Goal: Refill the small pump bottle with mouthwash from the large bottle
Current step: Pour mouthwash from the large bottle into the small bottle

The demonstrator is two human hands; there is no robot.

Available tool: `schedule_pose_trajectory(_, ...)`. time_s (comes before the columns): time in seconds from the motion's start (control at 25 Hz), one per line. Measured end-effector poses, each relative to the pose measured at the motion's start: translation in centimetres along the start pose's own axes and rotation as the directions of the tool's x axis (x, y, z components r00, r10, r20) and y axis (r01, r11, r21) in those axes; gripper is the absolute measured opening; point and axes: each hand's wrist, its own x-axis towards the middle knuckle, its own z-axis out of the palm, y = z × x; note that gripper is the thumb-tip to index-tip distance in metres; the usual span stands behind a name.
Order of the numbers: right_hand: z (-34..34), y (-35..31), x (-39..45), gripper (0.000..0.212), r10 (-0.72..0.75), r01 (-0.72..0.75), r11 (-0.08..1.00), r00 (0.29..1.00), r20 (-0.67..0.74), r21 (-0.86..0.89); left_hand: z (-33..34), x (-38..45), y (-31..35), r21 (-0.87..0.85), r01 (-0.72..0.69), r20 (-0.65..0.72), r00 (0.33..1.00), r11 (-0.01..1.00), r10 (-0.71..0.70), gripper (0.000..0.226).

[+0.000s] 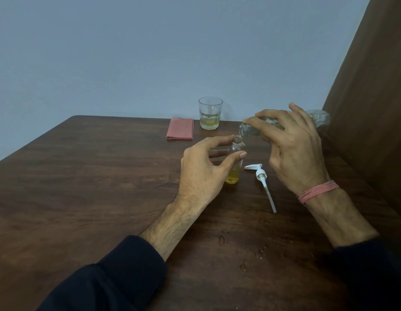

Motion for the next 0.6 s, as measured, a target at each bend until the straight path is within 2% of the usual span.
schedule_pose_trajectory(0.6,-0.11,-0.03,0.05,0.077,0.004,-0.004,1.0,1.0,-0.002,0.015,0.13,0.05,-0.28,0.005,-0.01,-0.002,1.0,1.0,0.01,0.05)
